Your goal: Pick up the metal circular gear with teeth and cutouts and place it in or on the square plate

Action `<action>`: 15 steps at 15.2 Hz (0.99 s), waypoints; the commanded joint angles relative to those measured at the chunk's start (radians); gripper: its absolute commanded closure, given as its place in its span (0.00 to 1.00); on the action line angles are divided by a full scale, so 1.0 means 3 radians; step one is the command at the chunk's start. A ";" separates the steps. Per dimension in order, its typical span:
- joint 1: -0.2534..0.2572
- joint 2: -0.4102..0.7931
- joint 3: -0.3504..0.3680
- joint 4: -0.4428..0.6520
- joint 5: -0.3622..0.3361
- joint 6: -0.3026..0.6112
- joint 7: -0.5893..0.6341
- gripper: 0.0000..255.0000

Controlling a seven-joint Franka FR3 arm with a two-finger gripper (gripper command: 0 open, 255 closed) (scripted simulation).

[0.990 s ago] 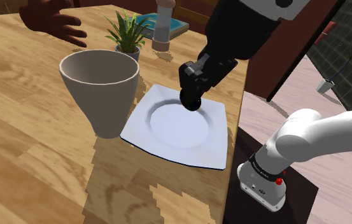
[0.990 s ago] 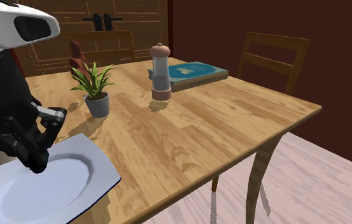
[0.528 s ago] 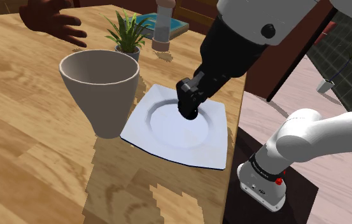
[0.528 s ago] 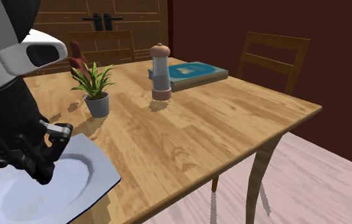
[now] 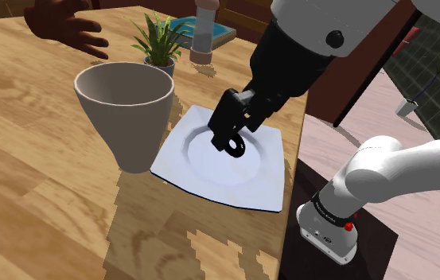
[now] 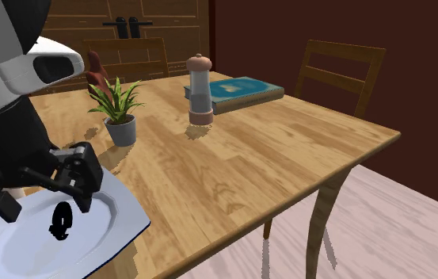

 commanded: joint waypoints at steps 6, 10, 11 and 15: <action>-0.0019 0.0048 -0.0087 0.0351 -0.0070 -0.0315 0.0040 0.00; -0.0027 0.0068 -0.0105 0.0450 -0.0088 -0.0397 0.0052 0.00; -0.0027 0.0068 -0.0105 0.0450 -0.0088 -0.0397 0.0052 0.00; -0.0027 0.0068 -0.0105 0.0450 -0.0087 -0.0396 0.0052 0.00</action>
